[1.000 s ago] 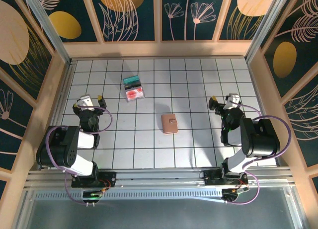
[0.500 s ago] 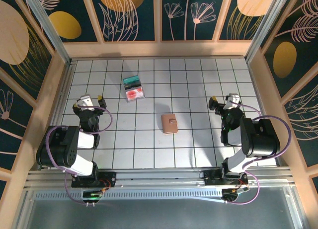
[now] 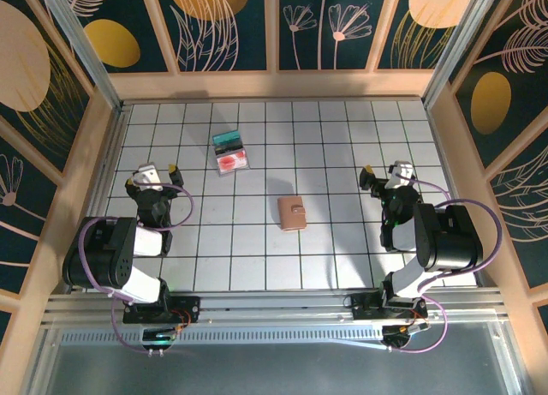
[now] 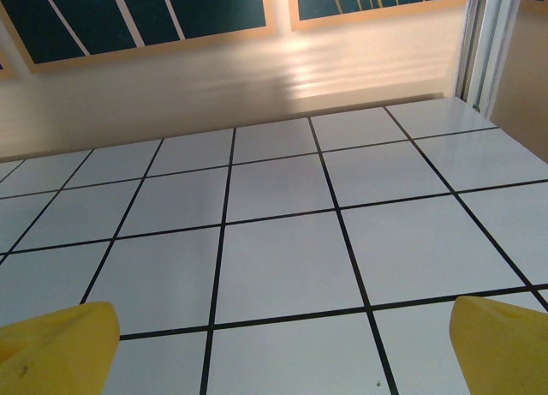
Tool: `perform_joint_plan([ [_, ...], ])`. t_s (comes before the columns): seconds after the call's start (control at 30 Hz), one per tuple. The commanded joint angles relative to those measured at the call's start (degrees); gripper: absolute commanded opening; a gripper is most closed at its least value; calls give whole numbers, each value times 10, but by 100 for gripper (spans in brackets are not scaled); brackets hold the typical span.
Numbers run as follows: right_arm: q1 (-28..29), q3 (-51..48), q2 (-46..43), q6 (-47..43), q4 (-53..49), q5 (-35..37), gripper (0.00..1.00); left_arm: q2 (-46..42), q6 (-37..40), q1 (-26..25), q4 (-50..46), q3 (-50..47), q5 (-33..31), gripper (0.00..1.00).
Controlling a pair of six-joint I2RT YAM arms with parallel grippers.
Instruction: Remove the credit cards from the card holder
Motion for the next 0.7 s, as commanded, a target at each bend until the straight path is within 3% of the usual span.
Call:
perform_joint_plan([
  [0.0,3,5,-6,0,3,0,99,2,-10,0,24,-2,-9,99],
  [0.67,1,12,-56,9,-53,23,99,-20,-17,0,41,-20,-24,99],
])
